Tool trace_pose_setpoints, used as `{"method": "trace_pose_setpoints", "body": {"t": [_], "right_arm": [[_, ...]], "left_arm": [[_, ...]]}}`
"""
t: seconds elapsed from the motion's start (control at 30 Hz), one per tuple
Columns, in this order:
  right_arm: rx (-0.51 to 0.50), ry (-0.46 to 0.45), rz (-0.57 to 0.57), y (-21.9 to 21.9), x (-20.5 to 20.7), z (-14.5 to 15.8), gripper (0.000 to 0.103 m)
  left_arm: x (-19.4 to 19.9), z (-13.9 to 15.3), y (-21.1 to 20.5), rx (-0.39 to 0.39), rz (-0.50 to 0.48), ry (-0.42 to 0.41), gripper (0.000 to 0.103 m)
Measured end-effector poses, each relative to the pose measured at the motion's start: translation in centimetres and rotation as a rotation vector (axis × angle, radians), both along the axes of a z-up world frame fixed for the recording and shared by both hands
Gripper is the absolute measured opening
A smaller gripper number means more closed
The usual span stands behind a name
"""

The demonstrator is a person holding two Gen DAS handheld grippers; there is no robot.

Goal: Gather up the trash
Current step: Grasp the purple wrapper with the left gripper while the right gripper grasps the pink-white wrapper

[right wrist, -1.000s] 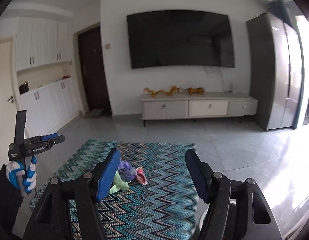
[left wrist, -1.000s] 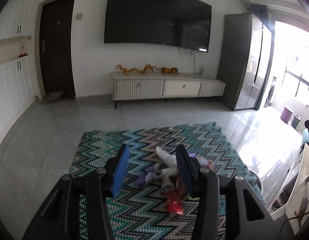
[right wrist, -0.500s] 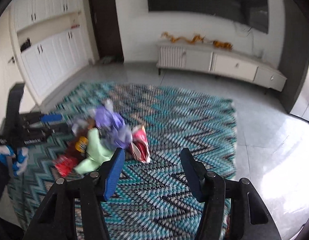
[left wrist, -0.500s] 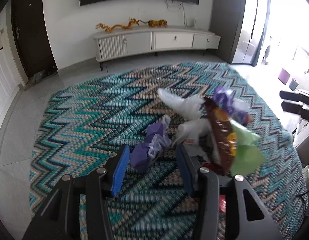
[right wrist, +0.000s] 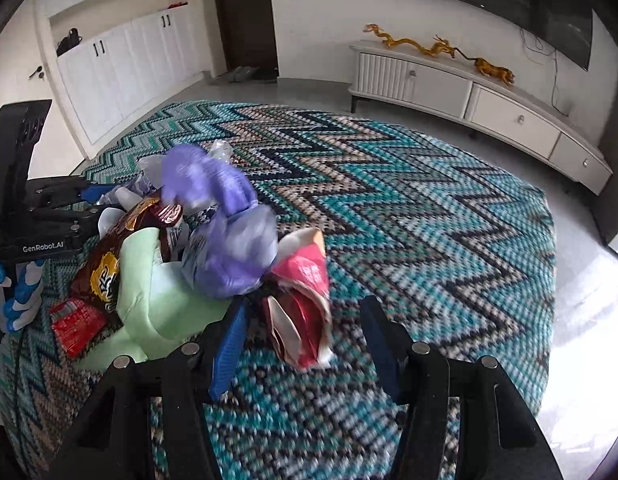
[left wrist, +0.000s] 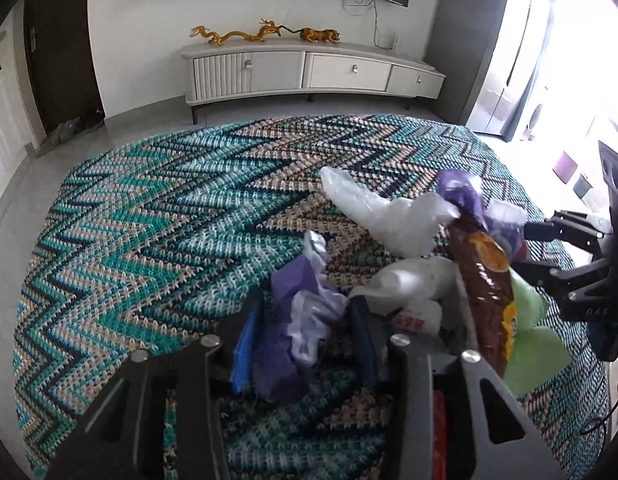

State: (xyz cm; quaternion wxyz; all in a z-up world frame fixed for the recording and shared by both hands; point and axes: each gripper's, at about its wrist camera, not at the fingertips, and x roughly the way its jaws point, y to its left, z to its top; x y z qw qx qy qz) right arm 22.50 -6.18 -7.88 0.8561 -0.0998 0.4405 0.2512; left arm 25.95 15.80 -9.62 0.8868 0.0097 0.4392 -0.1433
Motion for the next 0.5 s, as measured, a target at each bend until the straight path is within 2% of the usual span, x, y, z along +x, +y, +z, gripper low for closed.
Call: {"method": "trace_pose_setpoints", "body": {"t": [0.1,0.3,0.5], "right_arm": [[-0.017,-0.010,0.011,0.4,-0.1,-0.4,0.031],[0.007,-0.034,-0.022,-0.6,-1.1,0.1,0.030],[0.041,-0.056,-0.056,-2.2,-3.5,1.7,0.030]], "left_arm": [[0.1,0.0,0.1,-0.005,0.007,-0.002,0.031],[-1.2,0.9,0.5,0.003,0.033,-0.036,0.029],[-3.5,2.8,1.6,-0.022,0.060,-0.072,0.028]]}}
